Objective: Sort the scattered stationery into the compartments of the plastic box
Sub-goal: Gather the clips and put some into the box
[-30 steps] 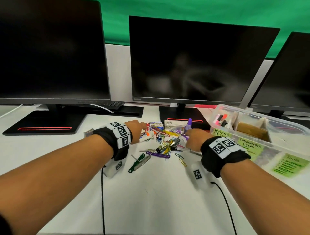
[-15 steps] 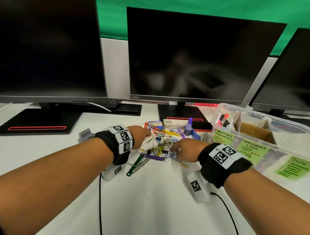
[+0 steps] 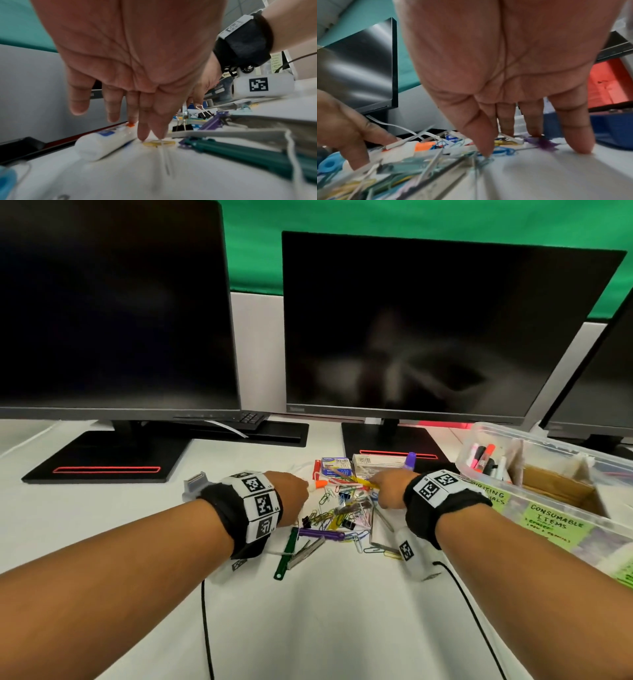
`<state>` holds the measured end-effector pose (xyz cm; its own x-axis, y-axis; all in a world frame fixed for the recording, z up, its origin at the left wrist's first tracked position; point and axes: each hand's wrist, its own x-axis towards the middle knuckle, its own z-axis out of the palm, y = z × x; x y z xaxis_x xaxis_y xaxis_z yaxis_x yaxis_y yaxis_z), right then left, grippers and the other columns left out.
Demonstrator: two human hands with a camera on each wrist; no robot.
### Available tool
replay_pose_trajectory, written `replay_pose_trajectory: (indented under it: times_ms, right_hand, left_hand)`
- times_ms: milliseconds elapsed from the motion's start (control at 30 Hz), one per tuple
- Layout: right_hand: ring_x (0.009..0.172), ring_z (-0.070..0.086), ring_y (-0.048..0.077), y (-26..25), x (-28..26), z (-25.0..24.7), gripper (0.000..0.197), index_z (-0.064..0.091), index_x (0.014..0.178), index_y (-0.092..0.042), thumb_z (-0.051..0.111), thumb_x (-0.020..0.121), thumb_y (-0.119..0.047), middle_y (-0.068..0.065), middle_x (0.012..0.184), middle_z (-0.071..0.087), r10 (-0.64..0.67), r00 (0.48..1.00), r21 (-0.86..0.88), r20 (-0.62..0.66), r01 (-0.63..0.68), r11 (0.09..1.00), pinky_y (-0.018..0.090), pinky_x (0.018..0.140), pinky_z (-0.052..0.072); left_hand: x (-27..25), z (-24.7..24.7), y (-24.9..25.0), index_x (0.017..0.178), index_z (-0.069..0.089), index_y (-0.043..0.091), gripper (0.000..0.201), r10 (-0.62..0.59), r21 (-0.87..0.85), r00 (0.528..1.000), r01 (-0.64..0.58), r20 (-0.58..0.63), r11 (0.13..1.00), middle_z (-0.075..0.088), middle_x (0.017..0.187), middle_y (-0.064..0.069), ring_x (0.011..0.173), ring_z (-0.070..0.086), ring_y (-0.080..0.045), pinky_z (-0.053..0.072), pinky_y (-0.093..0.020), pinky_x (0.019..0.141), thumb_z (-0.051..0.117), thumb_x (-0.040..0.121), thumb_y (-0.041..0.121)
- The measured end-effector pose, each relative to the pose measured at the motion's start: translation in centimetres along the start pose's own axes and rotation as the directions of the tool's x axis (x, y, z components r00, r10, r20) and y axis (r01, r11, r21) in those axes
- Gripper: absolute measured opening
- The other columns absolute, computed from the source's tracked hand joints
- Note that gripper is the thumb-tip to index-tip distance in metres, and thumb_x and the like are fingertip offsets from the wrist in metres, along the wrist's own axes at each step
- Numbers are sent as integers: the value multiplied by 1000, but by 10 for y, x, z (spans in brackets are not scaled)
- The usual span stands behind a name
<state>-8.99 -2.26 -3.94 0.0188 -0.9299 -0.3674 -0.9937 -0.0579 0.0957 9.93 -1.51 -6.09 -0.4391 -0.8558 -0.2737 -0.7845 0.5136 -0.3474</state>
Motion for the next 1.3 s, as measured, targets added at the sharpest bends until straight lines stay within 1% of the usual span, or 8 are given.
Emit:
replay_pose_trajectory:
  times_ms: [233, 400, 600, 800, 900, 1033, 1200, 1300]
  right_hand:
    - [119, 52, 23, -1, -14, 1, 37, 58, 128, -17, 49, 92, -12, 5, 128, 59, -158, 987, 61, 3, 157, 986, 31, 99, 40]
    - [127, 48, 21, 12, -14, -6, 40, 58, 129, -14, 46, 92, -2, 4, 136, 54, -118, 985, 203, -122, 141, 969, 31, 109, 38]
    - [128, 48, 28, 10, -1, -6, 39, 46, 134, -1, 40, 98, -14, 14, 138, 50, 24, 999, -92, -24, -26, 995, 38, 109, 37]
    - [125, 51, 28, -2, 6, -11, 36, 51, 130, 0, 38, 98, -13, 14, 135, 53, 1, 998, -105, -59, -7, 994, 36, 103, 40]
    - [126, 50, 29, -4, 13, -7, 36, 51, 130, 0, 39, 98, -13, 15, 136, 52, -29, 999, -100, -17, 27, 995, 35, 104, 39]
    - [122, 52, 29, 1, 16, -3, 34, 55, 125, -2, 40, 97, -13, 14, 132, 55, -44, 999, -66, -15, 42, 997, 34, 99, 40]
    - [113, 57, 29, -3, 17, -8, 30, 59, 117, 0, 47, 95, -15, 16, 122, 60, -68, 992, -2, -102, 68, 998, 32, 92, 46]
    - [118, 55, 29, -3, 23, -14, 39, 52, 129, -2, 51, 92, -15, 15, 129, 55, -14, 984, 58, -177, 25, 998, 34, 97, 46]
  left_hand:
    - [0, -22, -10, 125, 55, 6, 33, -129, -9, 991, 130, 38, 991, 58, 127, -9, 118, 56, -25, 45, -31, 95, 43, 95, 14]
    - [19, -46, -10, 130, 52, 8, 37, -196, -183, 980, 189, -22, 965, 56, 131, -10, 119, 55, -25, 46, -31, 94, 45, 95, 17]
    - [43, -53, -5, 137, 47, 7, 53, -207, -252, 973, 227, 102, 941, 51, 139, -11, 116, 54, -23, 40, -31, 102, 49, 95, 40]
    - [58, -40, 11, 133, 51, 6, 45, -98, -191, 978, 133, 184, 973, 51, 106, -8, 92, 43, -18, 40, -31, 100, 39, 101, 35]
    - [55, -43, 21, 132, 51, -1, 46, -41, -62, 972, 57, 233, 996, 56, 123, -18, 98, 49, -23, 39, -31, 101, 31, 104, 30]
    - [49, -50, 23, 127, 55, 2, 46, 64, -38, 973, -57, 221, 998, 59, 124, -15, 104, 54, -25, 41, -31, 93, 35, 102, 34]
    - [55, -67, 17, 125, 60, 6, 37, 41, -93, 989, -28, 145, 995, 62, 112, -11, 81, 53, -16, 44, -19, 68, 44, 98, 28]
    - [66, -73, 11, 133, 52, 15, 39, -36, -129, 999, 34, -8, 991, 58, 128, -7, 113, 57, -23, 45, -29, 91, 50, 96, 25]
